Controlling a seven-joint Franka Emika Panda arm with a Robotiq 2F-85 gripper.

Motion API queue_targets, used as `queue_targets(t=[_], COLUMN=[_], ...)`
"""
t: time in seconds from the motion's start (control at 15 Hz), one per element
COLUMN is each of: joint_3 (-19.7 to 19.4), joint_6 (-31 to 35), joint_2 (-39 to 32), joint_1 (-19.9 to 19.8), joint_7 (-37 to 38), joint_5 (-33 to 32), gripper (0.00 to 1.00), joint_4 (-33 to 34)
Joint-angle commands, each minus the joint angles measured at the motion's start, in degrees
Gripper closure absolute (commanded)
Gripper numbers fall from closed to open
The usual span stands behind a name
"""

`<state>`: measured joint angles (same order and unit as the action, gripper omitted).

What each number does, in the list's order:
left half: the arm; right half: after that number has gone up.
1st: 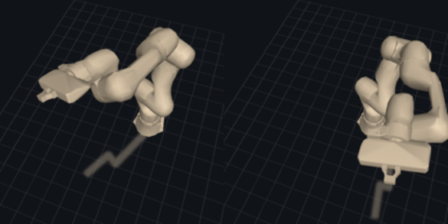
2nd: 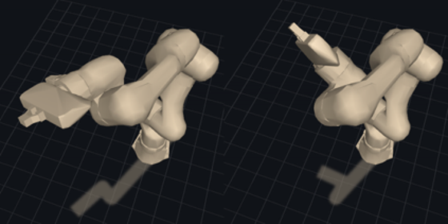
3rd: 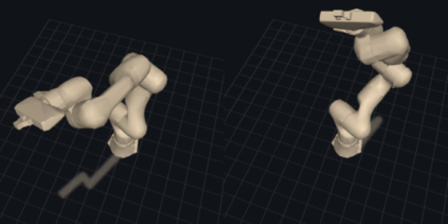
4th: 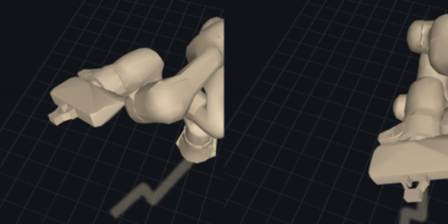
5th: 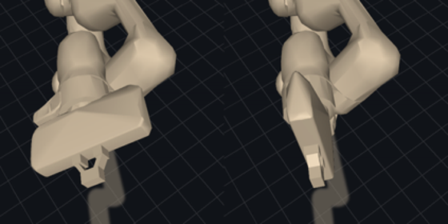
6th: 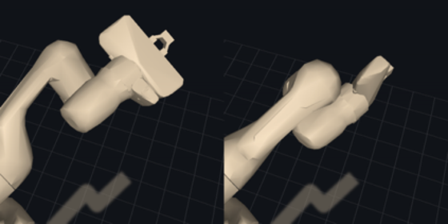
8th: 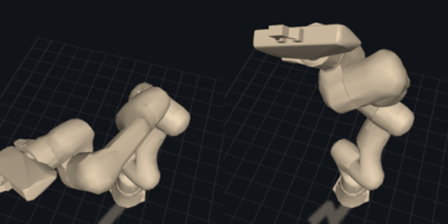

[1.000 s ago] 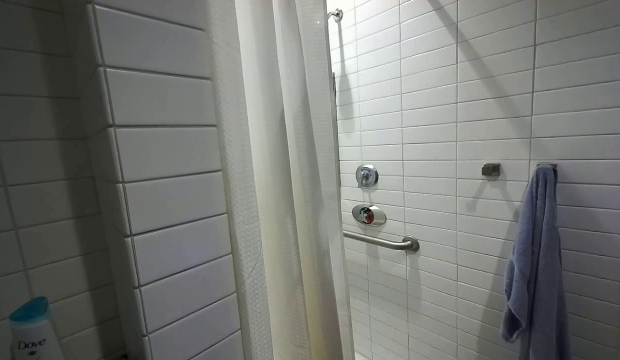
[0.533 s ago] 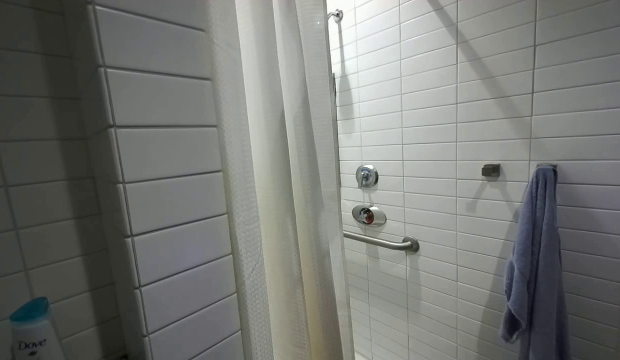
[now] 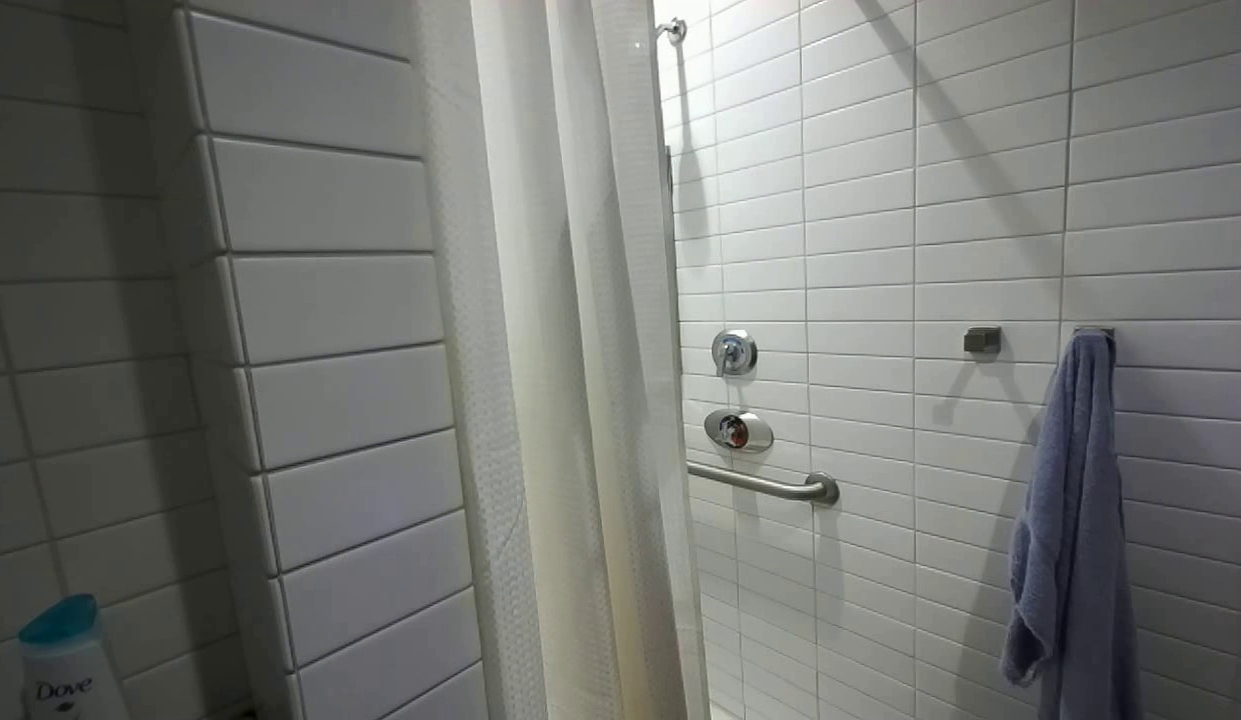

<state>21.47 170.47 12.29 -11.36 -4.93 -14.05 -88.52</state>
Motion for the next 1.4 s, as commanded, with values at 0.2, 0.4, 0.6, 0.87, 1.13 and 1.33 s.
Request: queue_targets(t=[0.2,0.4,0.6,0.87,1.13,1.33], joint_3=[-0.1,1.9,3.7,3.4,3.8,3.8], joint_6=[1.8,2.9,2.9,2.5,2.5,2.5], joint_2=[2.6,6.3,8.7,7.5,7.9,7.9], joint_1=[-3.9,-11.2,-16.4,-15.2,-15.2,-15.3], joint_7=[3.9,13.3,19.8,18.4,18.9,18.9], joint_5=[-2.3,-7.4,-9.8,-8.5,-8.5,-8.5], gripper=[0.0,0.0,0.0,0.0,0.0,0.0], joint_4=[-3.0,-6.1,-8.0,-7.3,-8.1,-8.2])
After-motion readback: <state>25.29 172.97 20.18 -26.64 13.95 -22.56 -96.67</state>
